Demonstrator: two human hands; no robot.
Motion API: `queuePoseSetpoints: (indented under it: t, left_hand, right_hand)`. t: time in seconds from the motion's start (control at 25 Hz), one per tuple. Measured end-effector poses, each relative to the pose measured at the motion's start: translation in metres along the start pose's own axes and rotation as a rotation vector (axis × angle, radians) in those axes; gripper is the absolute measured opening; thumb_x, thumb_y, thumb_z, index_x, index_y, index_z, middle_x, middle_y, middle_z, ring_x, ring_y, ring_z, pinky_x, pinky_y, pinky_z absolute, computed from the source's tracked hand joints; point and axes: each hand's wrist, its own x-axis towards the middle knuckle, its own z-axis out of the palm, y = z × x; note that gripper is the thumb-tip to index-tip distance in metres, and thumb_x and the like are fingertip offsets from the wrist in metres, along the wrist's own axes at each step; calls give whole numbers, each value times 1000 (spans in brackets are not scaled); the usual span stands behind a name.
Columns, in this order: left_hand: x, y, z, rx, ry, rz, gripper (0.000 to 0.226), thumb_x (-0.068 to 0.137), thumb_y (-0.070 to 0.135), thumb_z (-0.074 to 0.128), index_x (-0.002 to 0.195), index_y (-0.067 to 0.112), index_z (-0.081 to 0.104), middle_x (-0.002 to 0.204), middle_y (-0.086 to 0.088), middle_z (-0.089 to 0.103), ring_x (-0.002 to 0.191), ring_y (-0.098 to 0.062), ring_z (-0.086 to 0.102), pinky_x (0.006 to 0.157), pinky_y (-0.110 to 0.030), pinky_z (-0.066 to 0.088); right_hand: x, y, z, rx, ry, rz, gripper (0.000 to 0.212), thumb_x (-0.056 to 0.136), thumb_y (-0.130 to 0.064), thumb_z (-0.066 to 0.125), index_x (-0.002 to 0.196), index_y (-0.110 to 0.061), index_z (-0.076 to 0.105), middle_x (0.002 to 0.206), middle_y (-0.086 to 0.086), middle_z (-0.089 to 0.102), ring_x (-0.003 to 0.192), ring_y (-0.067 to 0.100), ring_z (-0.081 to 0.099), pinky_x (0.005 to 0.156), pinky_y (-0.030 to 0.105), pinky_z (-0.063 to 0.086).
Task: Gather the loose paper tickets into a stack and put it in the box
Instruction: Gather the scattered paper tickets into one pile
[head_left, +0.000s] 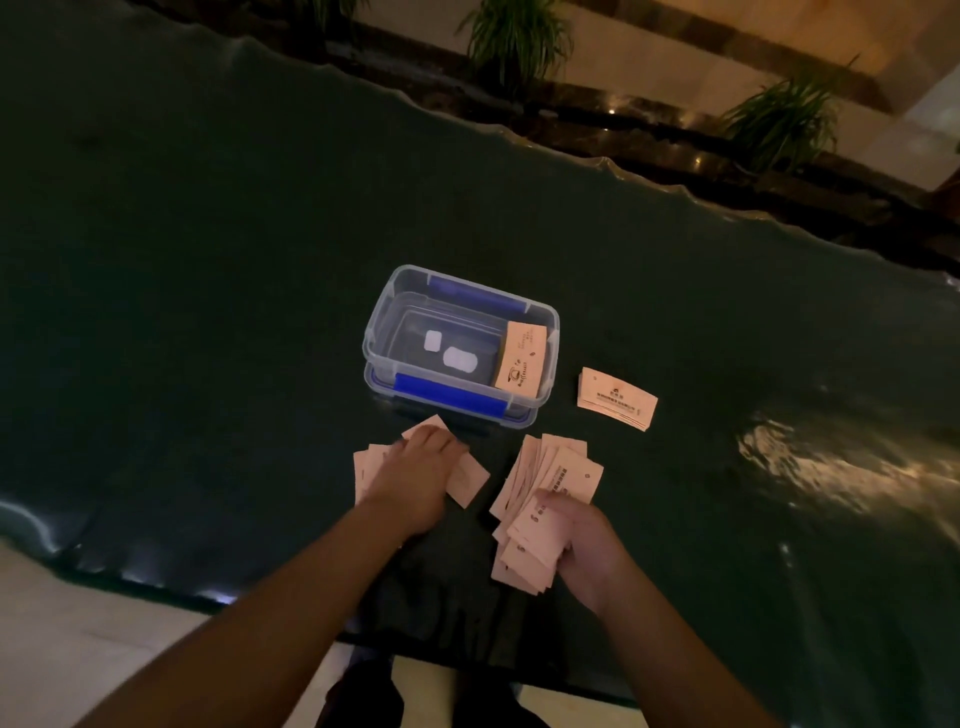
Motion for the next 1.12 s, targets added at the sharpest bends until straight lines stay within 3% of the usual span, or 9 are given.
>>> queuePoseSetpoints:
  t: [0.08, 0.16, 0.4, 0.6, 0.8, 0.96, 1.12]
  left_hand:
    - [9, -18, -5, 151, -57, 47, 95, 85, 18, 78, 162, 29, 23, 171, 0, 21, 159, -25, 9, 127, -53, 11]
    - [15, -27, -6, 225, -75, 77, 96, 84, 25, 77, 163, 29, 22, 170, -2, 24, 159, -27, 12, 126, -55, 9]
    - [14, -36, -18, 334, -121, 36, 85, 80, 45, 79, 153, 27, 40, 153, -10, 40, 143, -31, 37, 120, -51, 31]
    - [-2, -40, -19, 342, -140, -73, 88, 79, 52, 79, 151, 19, 41, 151, -9, 46, 140, -29, 41, 118, -49, 32]
    - [-28, -52, -5, -2, -16, -355, 96, 75, 56, 81, 152, 17, 39, 147, -7, 44, 134, -26, 47, 109, -43, 47]
    - [-48, -47, 13, -212, 25, -566, 110, 71, 59, 86, 156, 15, 30, 155, -11, 35, 142, -30, 42, 112, -45, 44]
    - [-48, -39, 21, -431, 108, -680, 88, 83, 43, 83, 148, 8, 35, 143, -17, 42, 129, -32, 52, 106, -43, 50]
  right_hand:
    - [0, -1, 5, -29, -10, -1, 64, 99, -5, 66, 157, -22, 48, 141, 12, 64, 119, 31, 62, 106, 58, 48]
    - [1, -2, 12, -47, -26, 0, 63, 99, -5, 66, 157, -21, 48, 139, 10, 64, 114, 28, 63, 105, 56, 48]
    - [5, 3, 18, -70, -54, 8, 61, 98, -6, 67, 154, -22, 52, 140, 11, 66, 121, 30, 63, 104, 57, 49]
    - [8, 6, 20, -70, -56, 16, 62, 97, -6, 68, 154, -22, 51, 142, 13, 64, 130, 34, 60, 114, 62, 46]
    - [5, 10, 31, -61, -73, 55, 61, 95, -6, 70, 153, -21, 53, 140, 15, 67, 128, 36, 62, 106, 60, 50]
    - [1, 14, 46, -67, -105, 81, 59, 98, -5, 68, 153, -21, 54, 142, 15, 66, 132, 36, 60, 104, 58, 50]
    - [2, 16, 58, -70, -145, 112, 55, 98, -5, 68, 149, -20, 57, 141, 16, 67, 132, 37, 61, 112, 60, 48]
